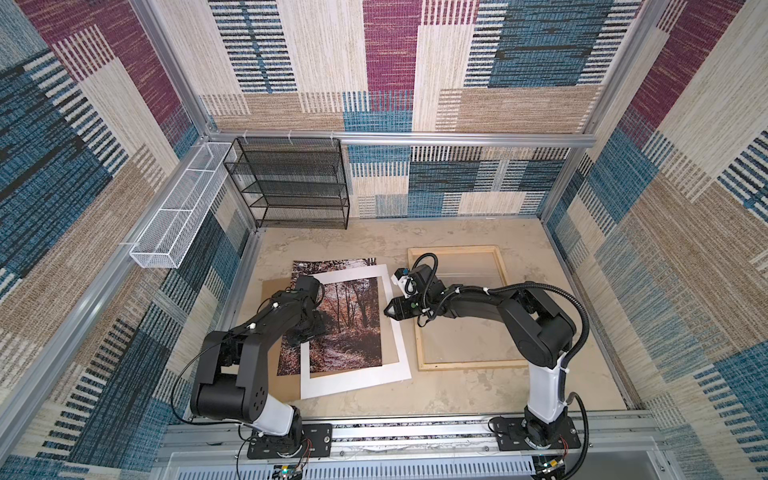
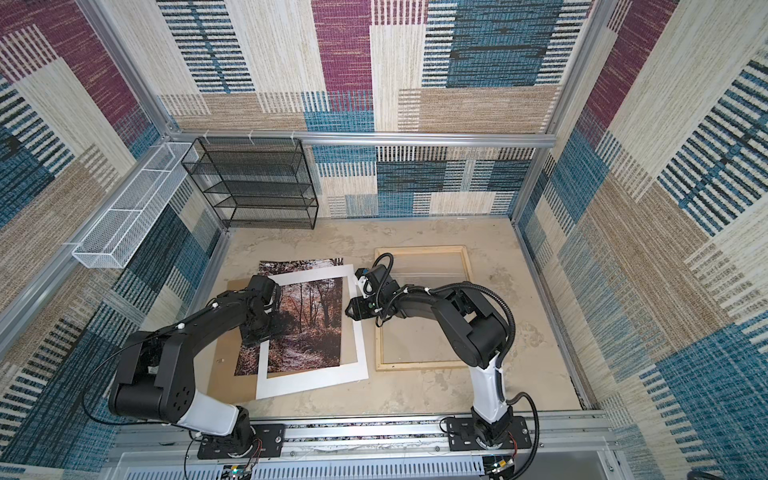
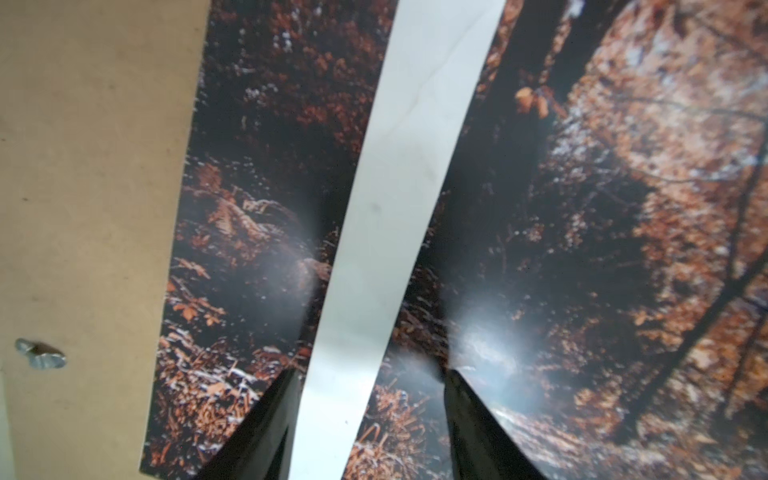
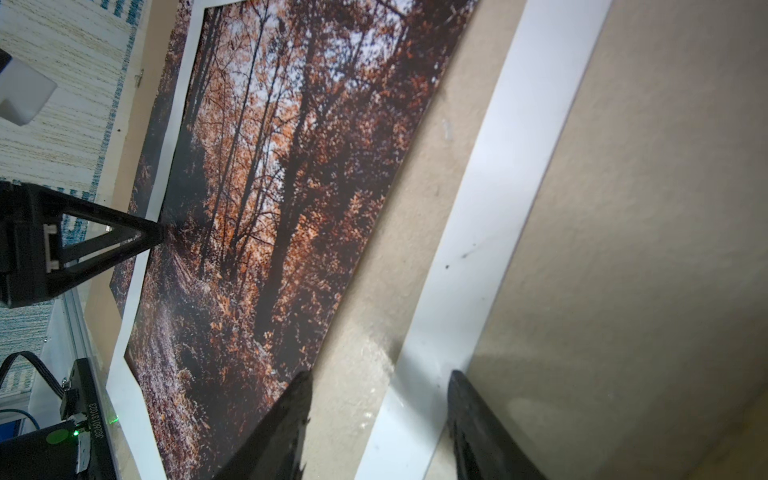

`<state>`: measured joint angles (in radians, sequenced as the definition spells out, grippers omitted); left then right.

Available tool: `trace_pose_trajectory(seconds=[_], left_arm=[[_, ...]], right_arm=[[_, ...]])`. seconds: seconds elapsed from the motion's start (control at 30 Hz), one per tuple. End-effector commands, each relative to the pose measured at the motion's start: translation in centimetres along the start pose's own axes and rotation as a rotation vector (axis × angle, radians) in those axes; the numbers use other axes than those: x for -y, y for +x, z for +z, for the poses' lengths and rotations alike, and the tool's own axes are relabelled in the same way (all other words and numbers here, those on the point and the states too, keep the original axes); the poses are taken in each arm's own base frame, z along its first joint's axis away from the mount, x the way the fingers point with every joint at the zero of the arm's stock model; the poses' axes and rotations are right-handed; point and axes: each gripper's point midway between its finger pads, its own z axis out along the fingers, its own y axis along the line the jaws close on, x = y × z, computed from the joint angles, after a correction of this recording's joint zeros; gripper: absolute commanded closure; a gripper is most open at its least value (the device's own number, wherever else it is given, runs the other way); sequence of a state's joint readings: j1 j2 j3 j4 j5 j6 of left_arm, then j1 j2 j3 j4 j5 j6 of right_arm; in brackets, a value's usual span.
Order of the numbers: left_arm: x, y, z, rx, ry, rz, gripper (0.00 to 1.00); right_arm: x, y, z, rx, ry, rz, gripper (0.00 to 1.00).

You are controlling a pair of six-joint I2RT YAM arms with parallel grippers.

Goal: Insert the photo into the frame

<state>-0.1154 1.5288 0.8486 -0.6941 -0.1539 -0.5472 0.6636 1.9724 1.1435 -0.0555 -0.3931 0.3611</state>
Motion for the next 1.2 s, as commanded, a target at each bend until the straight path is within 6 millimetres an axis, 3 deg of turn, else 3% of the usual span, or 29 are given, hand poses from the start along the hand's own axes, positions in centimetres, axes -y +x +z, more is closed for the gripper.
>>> trace_pose_trajectory(seconds=[0.0,0.27,0.53,1.17], left_arm=[[-0.6,-0.1,0.2,-0.005,-0.034,-0.026,0.4],[0.4,0.5,1.9,-0.08,0.004,-0.012,0.38],[2.0,2.0,2.1,-0.128,0.12,-0.005,0.4],[4.4,2.4,0.4,-0.101,0.278,0.001,0.43]], right_arm=[[2.1,2.5,0.2,-0.089,0.097,0.038,0.45],[2.1,2.5,0.1,-0.091,0.097,0.032,0.45],[1.9,2.3,0.0,-0.088,0.094,0.029,0.45],[2.3,2.5,0.0,-0.088,0.11,0.033,0.45]])
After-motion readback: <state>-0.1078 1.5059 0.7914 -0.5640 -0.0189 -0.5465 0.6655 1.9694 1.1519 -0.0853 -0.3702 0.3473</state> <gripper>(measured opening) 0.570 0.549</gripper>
